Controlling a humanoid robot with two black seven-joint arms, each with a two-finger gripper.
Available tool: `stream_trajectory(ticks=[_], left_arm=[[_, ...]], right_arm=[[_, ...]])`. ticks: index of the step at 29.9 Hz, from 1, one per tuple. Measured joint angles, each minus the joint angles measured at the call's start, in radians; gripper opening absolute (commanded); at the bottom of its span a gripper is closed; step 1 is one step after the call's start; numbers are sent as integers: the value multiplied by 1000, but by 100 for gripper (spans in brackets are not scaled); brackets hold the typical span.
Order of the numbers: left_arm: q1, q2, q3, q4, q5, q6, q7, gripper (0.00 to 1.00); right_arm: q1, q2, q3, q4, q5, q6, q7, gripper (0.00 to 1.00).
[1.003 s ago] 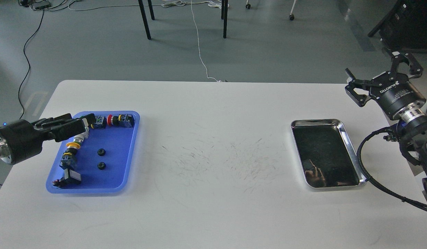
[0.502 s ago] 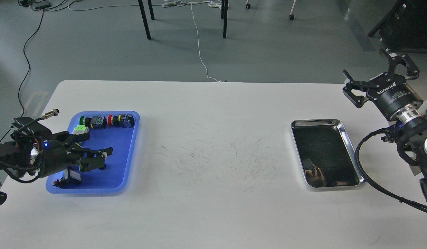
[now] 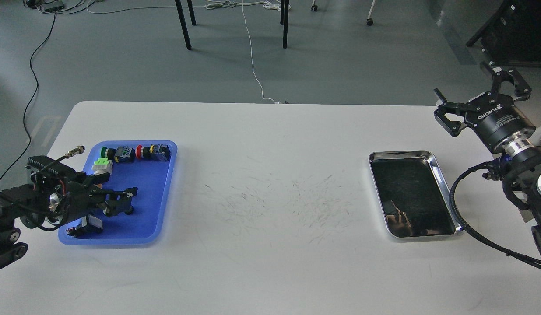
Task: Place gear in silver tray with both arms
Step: 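Grasp a small black gear in the blue tray with the left gripper, then lift the black gear up out of the blue tray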
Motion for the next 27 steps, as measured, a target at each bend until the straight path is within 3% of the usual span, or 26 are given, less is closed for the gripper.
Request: stream_trajectory(ticks=[9, 18, 25, 27], left_arm=[[9, -32, 1, 24, 0, 1, 10, 76], [17, -70, 1, 98, 0, 7, 12, 59], [28, -72, 1, 108, 18, 11, 9, 41], [31, -72, 1, 108, 20, 12, 6, 31]], right_arm=[[0, 0, -2, 0, -1, 1, 1, 99], [0, -6, -2, 0, 0, 1, 1, 99], [0, -9, 0, 0, 0, 1, 1, 99], [0, -9, 0, 0, 0, 1, 1, 99]])
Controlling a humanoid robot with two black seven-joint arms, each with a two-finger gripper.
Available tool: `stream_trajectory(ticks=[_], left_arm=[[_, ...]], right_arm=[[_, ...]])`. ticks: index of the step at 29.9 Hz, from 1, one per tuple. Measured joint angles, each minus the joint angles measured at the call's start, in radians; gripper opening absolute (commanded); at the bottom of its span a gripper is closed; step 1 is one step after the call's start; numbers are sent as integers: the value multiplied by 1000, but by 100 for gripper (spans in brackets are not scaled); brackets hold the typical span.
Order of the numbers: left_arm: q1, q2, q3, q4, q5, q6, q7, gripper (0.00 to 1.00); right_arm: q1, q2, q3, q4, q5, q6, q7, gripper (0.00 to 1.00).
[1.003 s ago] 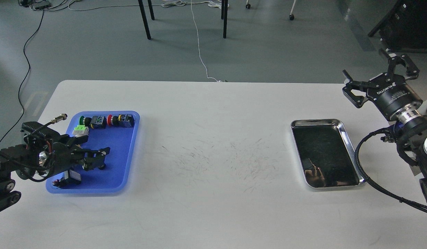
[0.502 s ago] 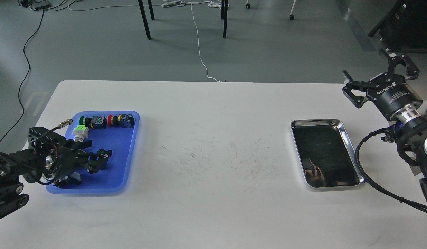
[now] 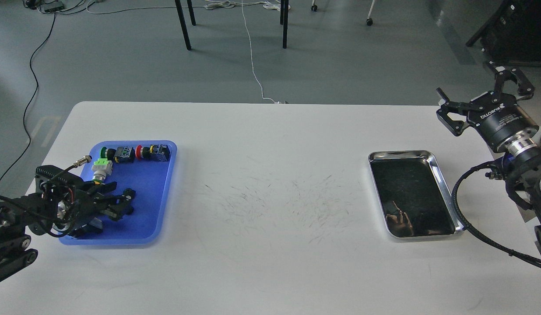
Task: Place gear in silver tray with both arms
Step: 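Lift the black gear up out of the blue tray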
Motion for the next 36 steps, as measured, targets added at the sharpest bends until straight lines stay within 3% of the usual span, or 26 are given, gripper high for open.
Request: stream_trajectory(ticks=[10, 19, 29, 32, 36], left_arm=[[0, 3, -1, -13, 19, -1, -6, 10], [-42, 70, -16, -104, 23, -3, -7, 9], [-363, 250, -23, -426, -45, -56, 5, 9], [-455, 234, -23, -472, -58, -103, 33, 10], [-509, 83, -21, -482, -55, -148, 89, 10]], right_arm=[[0, 1, 0, 1, 1, 0, 0, 99], [0, 1, 2, 2, 1, 0, 0, 99], [0, -3, 4, 2, 1, 0, 0, 99], [0, -6, 3, 2, 1, 0, 0, 99], [-1, -7, 1, 2, 1, 0, 0, 99]])
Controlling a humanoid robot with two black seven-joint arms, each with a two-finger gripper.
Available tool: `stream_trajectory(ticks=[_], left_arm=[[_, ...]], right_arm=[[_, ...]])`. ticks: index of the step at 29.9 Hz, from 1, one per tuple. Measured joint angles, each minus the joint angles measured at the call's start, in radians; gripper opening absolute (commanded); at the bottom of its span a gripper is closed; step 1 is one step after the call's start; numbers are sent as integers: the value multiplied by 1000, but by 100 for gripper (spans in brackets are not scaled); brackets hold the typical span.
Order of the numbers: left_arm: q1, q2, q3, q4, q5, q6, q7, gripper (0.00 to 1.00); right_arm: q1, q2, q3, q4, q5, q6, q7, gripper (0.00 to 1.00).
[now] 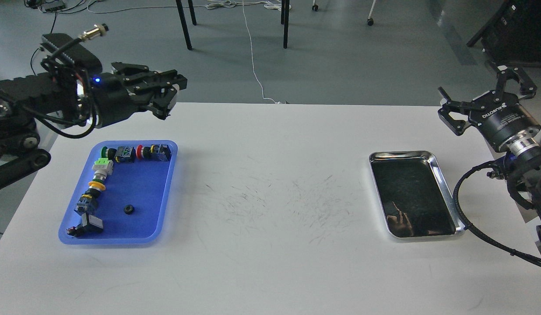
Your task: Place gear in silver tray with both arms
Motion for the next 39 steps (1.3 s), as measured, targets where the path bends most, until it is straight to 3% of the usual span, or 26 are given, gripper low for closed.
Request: stream_trajectory(ticks=[8, 19, 26, 39], left_arm=[[22, -395, 14, 106, 17, -39, 104, 10], [203, -862, 19, 448, 129, -26, 105, 10], [271, -887, 10, 591, 140, 20, 108, 11], [461, -888, 10, 460, 223, 75, 114, 13]], right_arm=[[-17, -11, -1, -3, -1, -2, -1, 99], [-20, -30, 4, -15, -1, -2, -1, 99], [-21, -33, 3, -36, 0, 3, -1, 99], [-21, -34, 0, -37, 0, 3, -2, 99]])
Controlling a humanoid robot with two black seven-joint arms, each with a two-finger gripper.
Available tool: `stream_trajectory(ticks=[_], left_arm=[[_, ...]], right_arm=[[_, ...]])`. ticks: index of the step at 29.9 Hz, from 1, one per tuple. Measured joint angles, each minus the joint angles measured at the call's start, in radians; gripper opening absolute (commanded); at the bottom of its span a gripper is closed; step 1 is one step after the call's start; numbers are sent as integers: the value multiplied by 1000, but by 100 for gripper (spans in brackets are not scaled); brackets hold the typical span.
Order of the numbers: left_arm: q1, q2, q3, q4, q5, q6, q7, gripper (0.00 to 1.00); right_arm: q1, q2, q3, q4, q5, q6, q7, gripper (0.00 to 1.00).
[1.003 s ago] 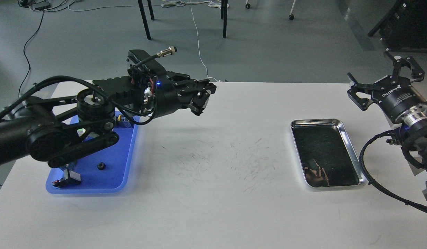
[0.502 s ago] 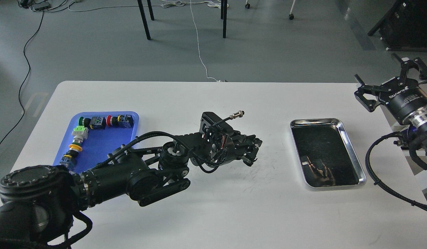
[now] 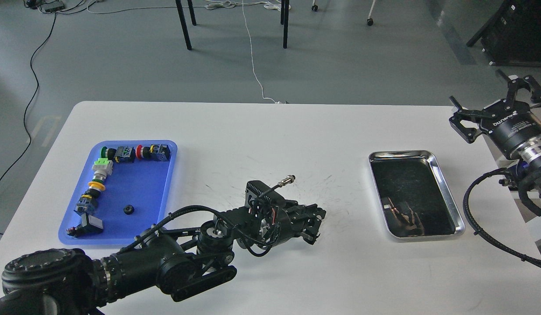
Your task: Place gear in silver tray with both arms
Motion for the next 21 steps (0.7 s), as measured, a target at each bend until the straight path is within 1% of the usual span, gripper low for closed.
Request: stream_trajectory(ticks=[2, 8, 12, 16, 21], left_arm=[[14, 0, 0, -16, 18, 5, 0, 15], [25, 0, -1, -45, 26, 18, 0, 33], [27, 0, -1, -52, 23, 52, -7, 43], [27, 0, -2, -83, 3, 86, -13, 49], [23, 0, -11, -123, -65, 145, -15, 65]], right_arm=[[0, -1, 1, 0, 0, 0, 0, 99], [0, -1, 1, 0, 0, 0, 0, 99], [-1, -1, 0, 2, 0, 0, 0, 99], [-1, -1, -2, 2, 0, 0, 0, 99], [-1, 1, -3, 3, -1, 0, 0, 99]])
